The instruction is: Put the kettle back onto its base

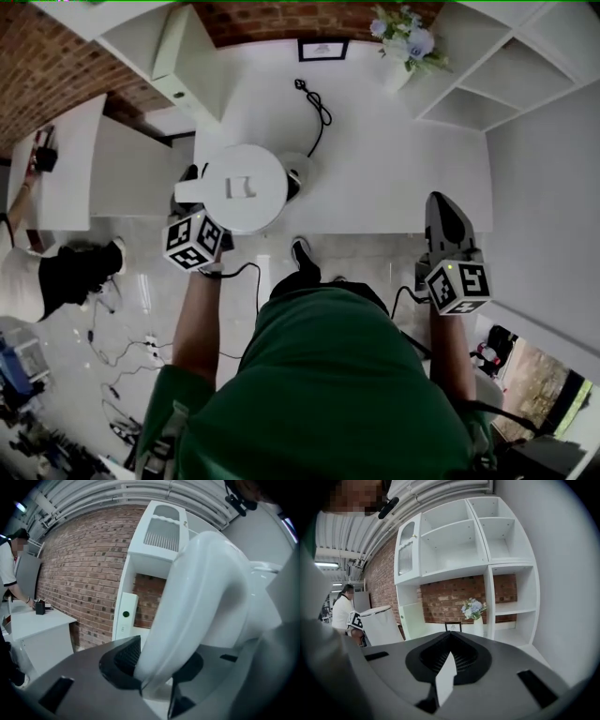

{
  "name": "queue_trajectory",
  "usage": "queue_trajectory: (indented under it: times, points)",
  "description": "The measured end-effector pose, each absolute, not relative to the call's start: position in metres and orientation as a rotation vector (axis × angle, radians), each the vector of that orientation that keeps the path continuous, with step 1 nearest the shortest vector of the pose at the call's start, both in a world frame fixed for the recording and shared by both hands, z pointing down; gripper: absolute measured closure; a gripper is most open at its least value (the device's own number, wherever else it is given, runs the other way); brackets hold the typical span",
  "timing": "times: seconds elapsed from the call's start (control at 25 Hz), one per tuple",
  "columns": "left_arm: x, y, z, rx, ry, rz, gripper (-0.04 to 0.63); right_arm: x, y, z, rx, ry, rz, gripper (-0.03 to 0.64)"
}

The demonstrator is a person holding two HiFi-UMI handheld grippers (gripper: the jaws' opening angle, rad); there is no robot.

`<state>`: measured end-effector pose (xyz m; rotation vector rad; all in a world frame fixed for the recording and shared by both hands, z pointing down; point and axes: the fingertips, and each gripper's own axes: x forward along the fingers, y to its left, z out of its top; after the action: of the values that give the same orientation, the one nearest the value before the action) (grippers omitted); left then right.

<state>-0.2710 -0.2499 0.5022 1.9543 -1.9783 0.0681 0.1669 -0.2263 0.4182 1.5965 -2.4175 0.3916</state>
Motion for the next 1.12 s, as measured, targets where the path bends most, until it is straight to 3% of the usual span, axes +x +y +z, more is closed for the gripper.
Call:
queue_trajectory:
  times: [0.32, 1.12]
  points:
    - [-0.265, -0.297, 0.524, 1.999, -1.897, 0.089, 0.459, 0.15, -0.251, 0.431, 1.591, -2.373, 0.417, 0.595]
    - [-0.221, -0.327, 0.567, 1.933, -1.939, 0.206, 0.457, 0.202, -0.313, 0.46, 1.522, -2.391, 0.496, 0.595]
